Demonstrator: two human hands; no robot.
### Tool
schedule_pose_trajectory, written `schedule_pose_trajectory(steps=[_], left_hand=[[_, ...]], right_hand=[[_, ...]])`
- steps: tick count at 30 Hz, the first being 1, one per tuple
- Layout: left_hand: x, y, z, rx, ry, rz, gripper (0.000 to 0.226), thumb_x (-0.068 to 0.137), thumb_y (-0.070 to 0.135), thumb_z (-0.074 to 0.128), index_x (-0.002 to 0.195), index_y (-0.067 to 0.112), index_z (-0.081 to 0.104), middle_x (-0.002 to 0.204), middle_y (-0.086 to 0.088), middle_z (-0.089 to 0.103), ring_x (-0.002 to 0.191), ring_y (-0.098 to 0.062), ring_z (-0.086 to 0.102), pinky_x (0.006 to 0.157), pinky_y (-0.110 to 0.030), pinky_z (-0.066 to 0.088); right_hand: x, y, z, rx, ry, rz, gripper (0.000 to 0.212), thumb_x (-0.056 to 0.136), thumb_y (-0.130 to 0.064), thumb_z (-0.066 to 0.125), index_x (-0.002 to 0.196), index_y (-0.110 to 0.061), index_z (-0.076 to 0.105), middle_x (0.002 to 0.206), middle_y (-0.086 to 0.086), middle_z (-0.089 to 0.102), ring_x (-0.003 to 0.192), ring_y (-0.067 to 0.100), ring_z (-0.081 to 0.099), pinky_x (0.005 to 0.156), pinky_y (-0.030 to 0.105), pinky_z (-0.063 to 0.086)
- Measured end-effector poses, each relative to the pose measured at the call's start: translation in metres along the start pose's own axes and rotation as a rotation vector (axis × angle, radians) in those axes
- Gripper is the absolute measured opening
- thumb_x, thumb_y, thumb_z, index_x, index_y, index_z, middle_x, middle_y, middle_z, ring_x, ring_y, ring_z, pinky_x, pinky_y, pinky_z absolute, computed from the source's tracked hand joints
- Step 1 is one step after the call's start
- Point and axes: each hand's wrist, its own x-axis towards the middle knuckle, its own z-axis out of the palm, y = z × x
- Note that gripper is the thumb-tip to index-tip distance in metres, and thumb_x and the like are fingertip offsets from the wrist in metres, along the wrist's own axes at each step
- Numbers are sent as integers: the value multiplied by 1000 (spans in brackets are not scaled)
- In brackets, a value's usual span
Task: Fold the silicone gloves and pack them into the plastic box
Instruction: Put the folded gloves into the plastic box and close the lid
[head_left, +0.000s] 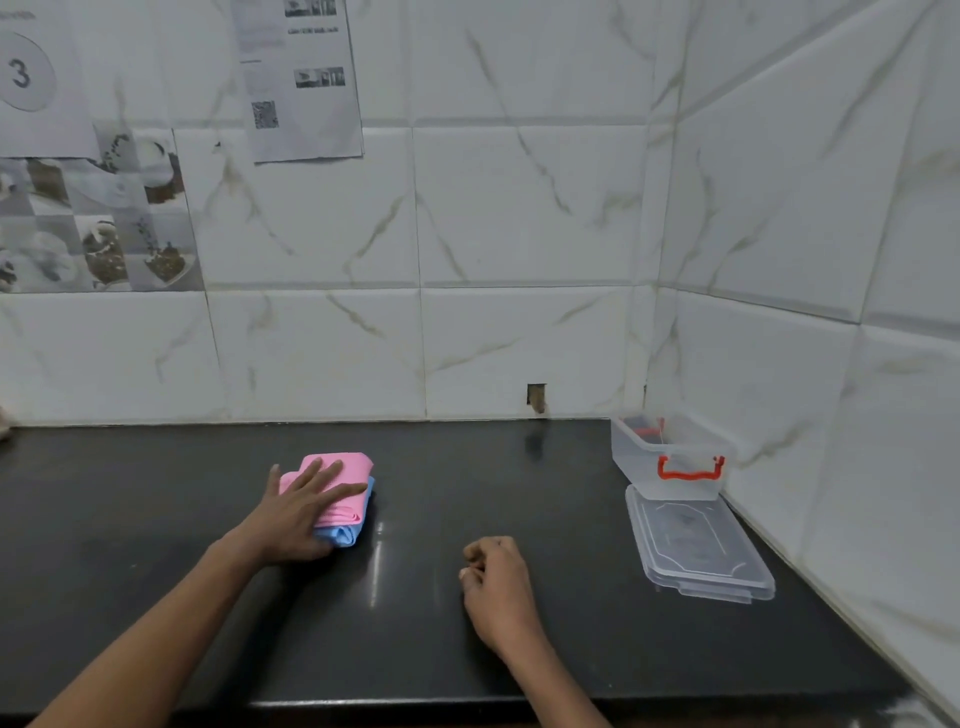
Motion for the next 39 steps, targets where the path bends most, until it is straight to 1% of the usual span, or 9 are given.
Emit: schedule_pose_trajectory(steps=[5, 9, 13, 18, 24, 28, 32, 37, 39], left_hand=[[-15, 26, -12, -95, 134, -50, 93, 70, 90, 17, 151, 45, 22, 163, 7, 16, 152, -12, 6, 117, -58, -12], [-28, 49, -27, -164, 315, -71, 112, 69, 87, -14, 152, 27, 31, 160, -2, 28, 150, -18, 17, 119, -53, -8], [-38, 90, -22, -390, 525, 22, 93, 86, 78, 8, 132, 15, 60, 140, -6, 53, 135, -24, 45, 117, -44, 25], [-23, 146, -7, -438, 267, 140, 76, 83, 77, 23, 135, 32, 54, 140, 16, 50, 132, 0, 45, 106, -11, 27], [8, 163, 1, -289, 168, 132, 41, 96, 52, 38, 119, 28, 60, 121, 10, 61, 117, -8, 55, 95, -26, 45], [17, 166, -1, -390, 155, 20, 39, 96, 53, 42, 102, 24, 67, 98, 8, 64, 100, -11, 61, 83, -28, 47], [33, 168, -19, -647, 87, -199, 61, 96, 59, 39, 76, 7, 64, 81, -8, 73, 84, -27, 68, 80, -36, 52], [56, 178, -58, -1281, 192, -308, 48, 98, 49, 44, 79, 9, 63, 78, -12, 66, 65, -25, 61, 70, -37, 52], [65, 177, -77, -1481, 262, -365, 44, 99, 47, 45, 81, 10, 62, 77, -11, 62, 67, -24, 59, 68, -37, 52]], right_hand=[[2, -4, -10, 67, 1, 26, 19, 85, -9, 59, 102, -12, 66, 110, 5, 60, 95, 14, 63, 92, 21, 48], [34, 4, -67, -110, 229, -49, 21, 90, -17, 61, 110, -11, 63, 112, 5, 59, 103, 17, 58, 95, 23, 44], [91, 23, -153, -588, 439, 34, 36, 94, -32, 54, 120, -7, 59, 120, 10, 62, 114, 26, 56, 101, 39, 45], [134, 49, -186, -803, 189, 203, 39, 94, -42, 52, 118, -12, 60, 121, 9, 64, 116, 28, 57, 110, 46, 32], [139, 72, -176, -928, 198, 206, 23, 88, -14, 61, 111, -19, 62, 113, 3, 68, 112, 23, 57, 113, 47, 26], [134, 81, -182, -941, 236, 156, 25, 90, -17, 63, 115, -18, 60, 112, 2, 69, 111, 21, 59, 116, 43, 23], [128, 75, -190, -913, 255, 50, 25, 91, -19, 62, 116, -17, 59, 111, 4, 70, 108, 21, 61, 117, 40, 20], [106, 40, -183, -583, 189, -258, 11, 83, 5, 56, 80, -3, 63, 82, 13, 69, 80, 29, 61, 76, 34, 37], [93, 27, -175, -446, 131, -373, 8, 87, 2, 59, 80, 2, 64, 82, 15, 67, 78, 27, 55, 79, 33, 36]])
